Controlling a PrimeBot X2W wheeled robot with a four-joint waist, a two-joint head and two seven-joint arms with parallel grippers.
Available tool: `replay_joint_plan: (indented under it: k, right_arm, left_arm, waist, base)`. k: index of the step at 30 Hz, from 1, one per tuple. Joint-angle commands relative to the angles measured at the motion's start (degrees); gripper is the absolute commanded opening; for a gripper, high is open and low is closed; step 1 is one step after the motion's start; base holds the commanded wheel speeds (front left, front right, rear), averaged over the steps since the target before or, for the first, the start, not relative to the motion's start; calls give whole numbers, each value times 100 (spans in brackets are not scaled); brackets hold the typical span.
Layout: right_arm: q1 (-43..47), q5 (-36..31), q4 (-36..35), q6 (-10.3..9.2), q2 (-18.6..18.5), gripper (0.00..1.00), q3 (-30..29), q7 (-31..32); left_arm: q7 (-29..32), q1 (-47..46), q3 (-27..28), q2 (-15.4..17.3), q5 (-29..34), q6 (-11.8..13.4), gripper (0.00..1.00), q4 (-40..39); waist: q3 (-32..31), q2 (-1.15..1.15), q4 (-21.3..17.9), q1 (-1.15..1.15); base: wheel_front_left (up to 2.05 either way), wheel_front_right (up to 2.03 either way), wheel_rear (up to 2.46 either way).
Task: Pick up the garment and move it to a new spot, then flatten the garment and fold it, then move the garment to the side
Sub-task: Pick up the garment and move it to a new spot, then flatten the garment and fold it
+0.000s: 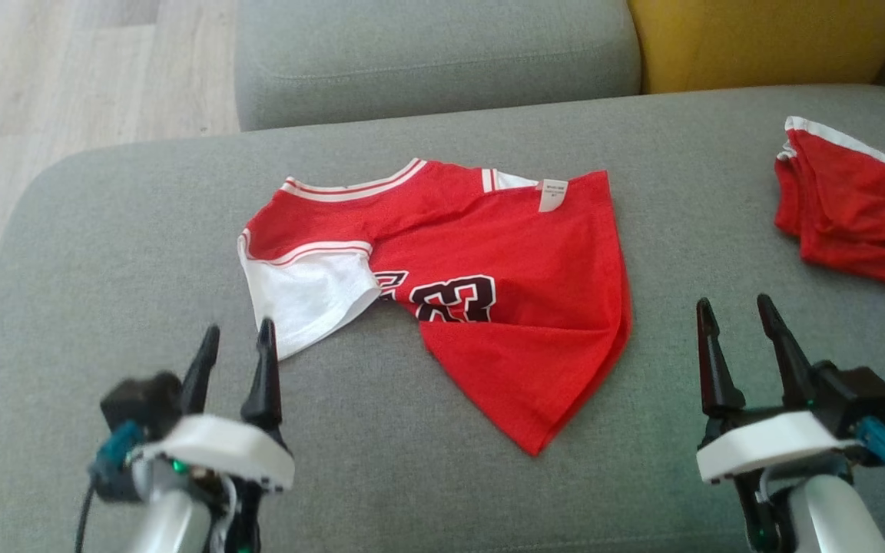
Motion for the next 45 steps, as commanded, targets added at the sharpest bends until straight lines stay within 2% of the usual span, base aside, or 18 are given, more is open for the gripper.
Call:
replay_joint_plan:
  k: [1, 7, 17, 40, 45]
  right_arm:
    - [-108, 40, -227, 37, -10, 100, 115, 3]
    - [57, 145, -259, 37, -10, 100, 193, -36]
    - [123, 199, -178, 37, -10, 100, 305, -85]
    - [113, 166, -146, 37, -10, 100, 288, -79]
    - [-113, -110, -105, 37, -10, 100, 188, 40]
  left_arm:
    - [-66, -158, 274, 38, 54, 50, 100, -246]
    - [-74, 391, 414, -180, 421, 157, 100, -710]
    - [-76, 795, 652, -457, 781, 6, 100, -806]
    - [-76, 843, 886, -643, 1045, -218, 100, -654]
    - [-76, 820, 900, -656, 1076, -223, 100, -645]
  waist:
    - [-23, 0, 20, 0]
    - [-76, 0, 71, 0]
    - [-104, 0, 109, 0]
    - [-52, 0, 137, 0]
    - [47, 0, 172, 0]
  base:
    - [0, 0, 0]
    - [0, 0, 0]
    - [0, 0, 0]
    - [0, 0, 0]
    - [0, 0, 0]
